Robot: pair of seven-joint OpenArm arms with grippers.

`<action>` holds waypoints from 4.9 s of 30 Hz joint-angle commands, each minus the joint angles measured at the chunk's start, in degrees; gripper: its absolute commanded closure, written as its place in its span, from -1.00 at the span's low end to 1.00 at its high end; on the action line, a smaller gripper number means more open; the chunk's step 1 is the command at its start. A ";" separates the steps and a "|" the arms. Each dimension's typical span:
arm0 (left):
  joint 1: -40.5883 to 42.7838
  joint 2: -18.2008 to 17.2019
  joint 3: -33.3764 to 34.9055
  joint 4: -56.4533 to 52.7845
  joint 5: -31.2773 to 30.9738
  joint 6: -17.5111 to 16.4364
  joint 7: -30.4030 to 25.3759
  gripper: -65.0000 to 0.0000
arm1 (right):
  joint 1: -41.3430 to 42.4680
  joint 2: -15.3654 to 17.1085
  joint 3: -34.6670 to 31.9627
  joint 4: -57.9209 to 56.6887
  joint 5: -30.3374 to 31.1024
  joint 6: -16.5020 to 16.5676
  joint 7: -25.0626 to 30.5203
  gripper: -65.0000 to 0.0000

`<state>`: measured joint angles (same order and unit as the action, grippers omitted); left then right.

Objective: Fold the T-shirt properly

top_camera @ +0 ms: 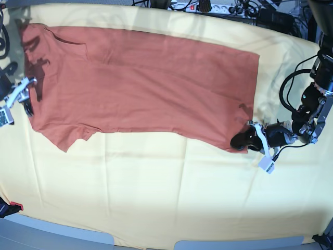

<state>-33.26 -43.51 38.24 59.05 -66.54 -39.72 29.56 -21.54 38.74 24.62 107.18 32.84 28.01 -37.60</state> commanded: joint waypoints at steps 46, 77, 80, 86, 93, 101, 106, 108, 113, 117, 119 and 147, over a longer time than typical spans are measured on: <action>-1.70 0.96 -0.61 0.48 2.14 -0.28 -1.33 1.00 | 30.97 -5.60 -5.51 -43.65 11.47 11.99 -3.34 1.00; -2.82 1.75 -0.79 0.48 23.02 2.54 -14.56 1.00 | 32.83 -5.66 -5.51 -43.65 0.81 11.52 2.05 1.00; -2.80 1.75 -2.67 0.48 21.84 -0.28 -14.51 1.00 | 32.83 -5.57 -5.51 -43.65 3.41 11.99 1.51 1.00; -2.45 1.62 -8.20 0.59 15.52 -0.28 -9.70 1.00 | 32.46 -5.53 -5.51 -43.54 7.91 11.99 -3.37 1.00; -0.46 1.62 -8.41 0.76 12.20 -0.28 -7.63 1.00 | 31.56 -5.46 -5.53 -43.54 9.01 11.99 -3.65 1.00; 2.62 1.57 -8.44 3.89 12.26 -0.28 -7.63 1.00 | 31.56 -5.33 -5.53 -40.09 9.16 11.99 -4.02 1.00; 2.71 1.55 -8.44 6.97 12.26 -0.28 -6.73 1.00 | 31.30 -5.11 -5.53 -38.64 10.67 11.99 -6.49 1.00; 2.93 1.29 -8.44 8.50 12.26 -0.28 -6.56 1.00 | 30.42 -4.55 -5.57 -37.99 12.17 11.99 -6.64 1.00; 3.06 0.26 -8.44 11.67 12.24 -0.28 -5.86 1.00 | 26.47 -3.08 -5.57 -34.05 12.20 11.99 -6.64 1.00; 3.08 -1.31 -8.41 14.36 11.87 -0.28 -3.98 1.00 | 23.98 -2.54 -5.60 -31.47 12.17 11.99 -6.60 1.00; 3.08 -2.05 -8.41 15.78 10.91 -0.28 -2.45 1.00 | 23.58 -2.49 -5.60 -31.45 12.11 11.99 -6.64 1.00; 6.25 -10.19 -8.44 19.71 -7.74 -0.28 14.36 1.00 | 22.93 -0.28 -5.60 -31.45 13.90 11.99 -10.14 1.00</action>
<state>-25.56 -52.42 30.63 78.17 -73.10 -39.53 44.91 0.45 36.80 18.52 74.67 46.11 37.95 -48.31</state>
